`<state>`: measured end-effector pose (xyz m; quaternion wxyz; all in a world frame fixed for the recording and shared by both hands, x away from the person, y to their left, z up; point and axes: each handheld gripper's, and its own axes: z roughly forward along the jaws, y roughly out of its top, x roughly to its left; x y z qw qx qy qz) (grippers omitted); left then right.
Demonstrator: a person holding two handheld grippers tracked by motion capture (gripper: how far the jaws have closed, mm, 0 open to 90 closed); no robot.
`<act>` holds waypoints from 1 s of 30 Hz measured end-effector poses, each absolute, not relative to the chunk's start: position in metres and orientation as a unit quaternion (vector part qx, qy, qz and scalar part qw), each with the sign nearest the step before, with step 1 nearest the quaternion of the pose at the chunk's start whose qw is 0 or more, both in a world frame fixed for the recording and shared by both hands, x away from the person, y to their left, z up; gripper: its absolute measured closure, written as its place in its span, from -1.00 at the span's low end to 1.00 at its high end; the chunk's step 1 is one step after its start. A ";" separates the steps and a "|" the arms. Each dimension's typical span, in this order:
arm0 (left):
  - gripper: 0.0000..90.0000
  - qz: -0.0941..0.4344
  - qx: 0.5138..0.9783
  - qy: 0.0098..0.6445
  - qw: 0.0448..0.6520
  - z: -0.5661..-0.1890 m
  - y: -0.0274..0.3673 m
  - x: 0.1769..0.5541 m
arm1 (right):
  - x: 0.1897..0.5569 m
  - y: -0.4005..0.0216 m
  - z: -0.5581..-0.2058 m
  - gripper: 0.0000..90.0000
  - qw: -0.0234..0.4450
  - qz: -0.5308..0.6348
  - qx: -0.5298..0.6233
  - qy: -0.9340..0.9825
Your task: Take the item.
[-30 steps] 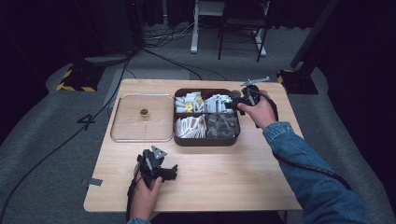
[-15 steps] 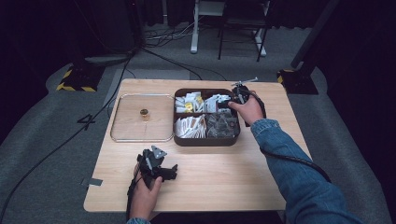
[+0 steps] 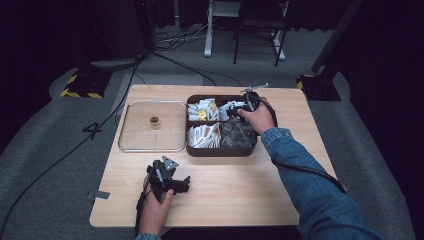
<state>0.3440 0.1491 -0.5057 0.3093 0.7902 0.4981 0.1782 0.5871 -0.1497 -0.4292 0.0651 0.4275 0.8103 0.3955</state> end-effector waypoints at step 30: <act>-1.00 0.179 0.792 0.497 0.307 -0.505 0.150 0.344 | 0.589 -0.123 -0.425 0.86 0.110 0.353 0.432 0.823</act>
